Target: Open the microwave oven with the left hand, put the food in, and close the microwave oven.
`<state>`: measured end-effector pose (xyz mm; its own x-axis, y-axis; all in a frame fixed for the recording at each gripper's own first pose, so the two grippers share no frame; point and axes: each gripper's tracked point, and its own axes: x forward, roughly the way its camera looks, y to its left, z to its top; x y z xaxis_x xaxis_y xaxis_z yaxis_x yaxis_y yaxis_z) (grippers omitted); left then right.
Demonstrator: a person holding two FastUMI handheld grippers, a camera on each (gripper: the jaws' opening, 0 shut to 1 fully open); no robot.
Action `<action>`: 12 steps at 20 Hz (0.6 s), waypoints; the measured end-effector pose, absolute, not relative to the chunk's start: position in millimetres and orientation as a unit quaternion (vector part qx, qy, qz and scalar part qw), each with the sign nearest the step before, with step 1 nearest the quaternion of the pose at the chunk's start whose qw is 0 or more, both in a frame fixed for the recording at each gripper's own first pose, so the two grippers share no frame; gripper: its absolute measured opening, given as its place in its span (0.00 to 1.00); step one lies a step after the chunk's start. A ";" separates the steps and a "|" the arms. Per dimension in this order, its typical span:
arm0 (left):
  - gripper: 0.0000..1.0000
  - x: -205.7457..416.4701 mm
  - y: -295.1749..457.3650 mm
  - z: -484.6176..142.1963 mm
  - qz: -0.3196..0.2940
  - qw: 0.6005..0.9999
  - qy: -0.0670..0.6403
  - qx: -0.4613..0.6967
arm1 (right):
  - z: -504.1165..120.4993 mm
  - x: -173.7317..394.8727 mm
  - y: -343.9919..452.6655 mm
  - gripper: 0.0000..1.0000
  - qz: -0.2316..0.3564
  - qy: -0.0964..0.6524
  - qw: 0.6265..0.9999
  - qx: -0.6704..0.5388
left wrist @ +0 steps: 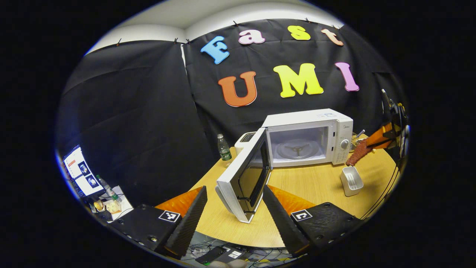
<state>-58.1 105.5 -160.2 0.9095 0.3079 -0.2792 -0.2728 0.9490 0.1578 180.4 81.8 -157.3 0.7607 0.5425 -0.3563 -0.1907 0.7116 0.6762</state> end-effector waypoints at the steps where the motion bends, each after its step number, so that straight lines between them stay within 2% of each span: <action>1: 0.93 -54.8 107.7 -159.5 0.132 0.978 0.150 0.055 | -153.7 185.6 93.2 0.15 0.197 0.264 0.885 0.329; 5: 0.92 -47.0 128.7 -156.1 0.086 0.985 0.136 0.062 | -140.8 205.0 153.5 0.15 0.179 0.216 0.873 0.399; 6: 0.87 -45.7 136.1 -156.7 0.077 0.986 0.134 0.060 | -139.9 212.8 165.7 0.15 0.172 0.202 0.871 0.412; 7: 0.87 -44.8 144.2 -159.0 0.071 0.987 0.133 0.061 | -142.3 220.0 178.1 0.15 0.166 0.196 0.871 0.420; 8: 0.92 -45.3 154.3 -162.2 0.068 0.986 0.135 0.065 | -145.1 227.5 189.6 0.15 0.159 0.186 0.872 0.424; 12: 0.92 -48.2 189.9 -172.9 0.069 0.986 0.136 0.063 | -154.8 266.9 221.5 0.15 0.107 0.132 0.871 0.460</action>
